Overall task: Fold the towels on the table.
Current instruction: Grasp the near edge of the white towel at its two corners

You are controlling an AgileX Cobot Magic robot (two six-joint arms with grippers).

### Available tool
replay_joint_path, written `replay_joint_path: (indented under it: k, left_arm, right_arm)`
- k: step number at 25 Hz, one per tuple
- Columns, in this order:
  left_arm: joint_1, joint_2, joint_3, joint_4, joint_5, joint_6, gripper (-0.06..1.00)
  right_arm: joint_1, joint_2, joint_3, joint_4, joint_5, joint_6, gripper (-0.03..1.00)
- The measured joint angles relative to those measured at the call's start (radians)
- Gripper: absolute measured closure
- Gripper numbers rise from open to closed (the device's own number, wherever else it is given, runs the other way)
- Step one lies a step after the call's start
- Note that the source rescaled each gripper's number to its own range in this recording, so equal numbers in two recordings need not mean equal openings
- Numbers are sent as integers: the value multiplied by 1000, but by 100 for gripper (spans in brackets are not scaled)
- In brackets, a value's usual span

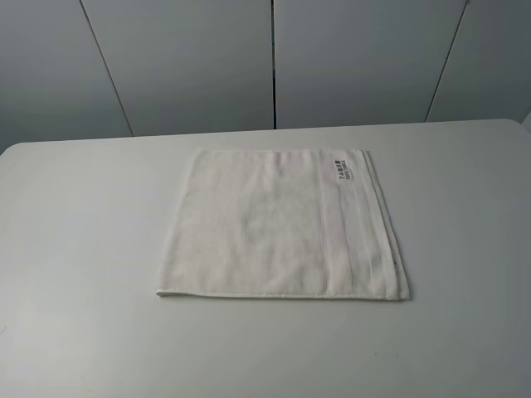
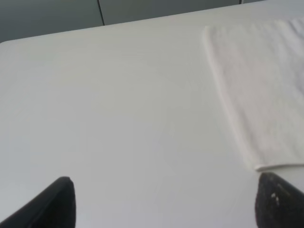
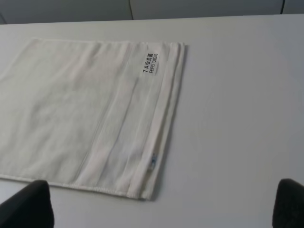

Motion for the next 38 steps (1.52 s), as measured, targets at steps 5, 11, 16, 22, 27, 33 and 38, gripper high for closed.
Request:
replay_joint_path:
  k: [5, 11, 16, 22, 27, 33, 38]
  left_arm:
    - [0, 209, -76, 0, -14, 83, -2]
    - [0, 511, -147, -64, -33, 258, -2]
    - [0, 750, -168, -139, -116, 446, -2]
    - [-11, 1020, -170, -265, -233, 693, -2]
    - [-125, 1216, -186, -273, -304, 809, -2]
    - [-291, 1422, -215, -160, -392, 835, -2]
    - [-393, 1588, -226, -79, -450, 835, -2]
  right_arm:
    - [0, 150, -50, 84, -92, -145, -3]
    - [0, 422, -124, 105, -176, -310, -3]
    - [0, 682, -216, 107, -180, -460, -3]
    - [0, 1001, -298, 206, -168, -581, -3]
    - [47, 1209, -303, 258, -169, -694, -3]
    - [151, 1374, -305, 237, -200, -728, -3]
    - [155, 1448, -305, 229, -236, -732, -3]
